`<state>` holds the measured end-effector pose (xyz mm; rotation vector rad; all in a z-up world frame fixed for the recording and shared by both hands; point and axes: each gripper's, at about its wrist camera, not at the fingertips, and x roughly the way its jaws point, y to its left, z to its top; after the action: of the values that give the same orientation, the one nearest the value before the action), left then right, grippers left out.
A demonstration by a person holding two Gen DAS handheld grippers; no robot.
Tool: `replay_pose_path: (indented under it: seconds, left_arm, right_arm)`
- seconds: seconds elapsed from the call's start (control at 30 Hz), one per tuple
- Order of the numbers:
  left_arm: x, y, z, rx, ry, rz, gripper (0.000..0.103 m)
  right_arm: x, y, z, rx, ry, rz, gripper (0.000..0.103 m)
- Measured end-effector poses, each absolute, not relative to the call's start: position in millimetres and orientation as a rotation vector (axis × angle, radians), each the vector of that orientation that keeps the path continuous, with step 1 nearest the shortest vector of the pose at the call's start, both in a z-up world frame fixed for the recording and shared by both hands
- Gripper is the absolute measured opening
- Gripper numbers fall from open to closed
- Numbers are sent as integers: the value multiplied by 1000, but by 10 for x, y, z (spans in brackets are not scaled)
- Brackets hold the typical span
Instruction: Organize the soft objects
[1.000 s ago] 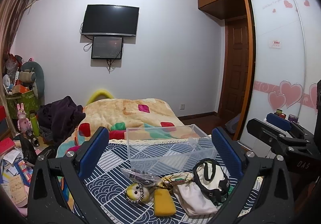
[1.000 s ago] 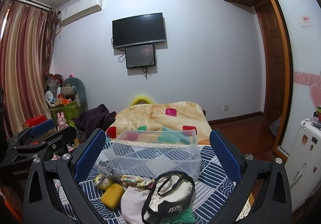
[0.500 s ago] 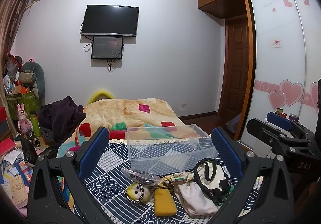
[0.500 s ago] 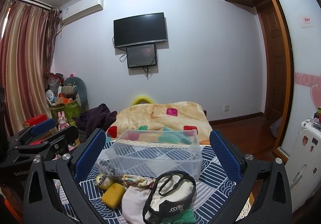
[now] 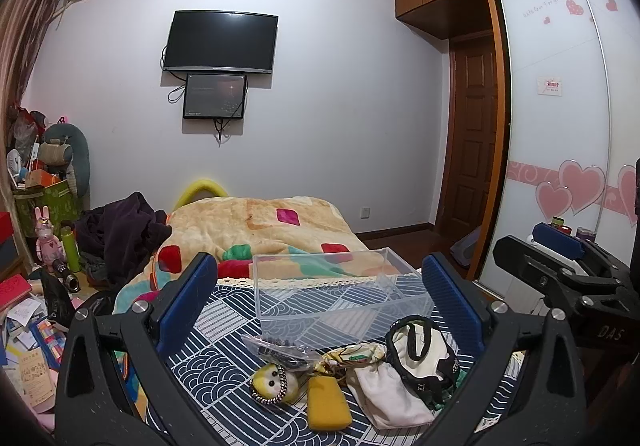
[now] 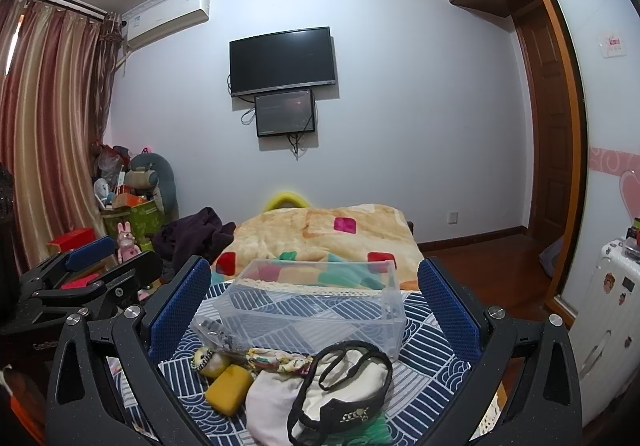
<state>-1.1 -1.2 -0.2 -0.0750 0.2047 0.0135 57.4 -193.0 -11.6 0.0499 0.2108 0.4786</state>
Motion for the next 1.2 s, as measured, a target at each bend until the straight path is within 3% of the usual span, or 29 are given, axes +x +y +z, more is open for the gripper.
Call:
replay_pose_path:
  seconds: [1.2]
  left_arm:
    - [143, 8, -213, -107, 285, -1, 103]
  right_arm:
    - [654, -1913, -235, 51, 260, 498, 103]
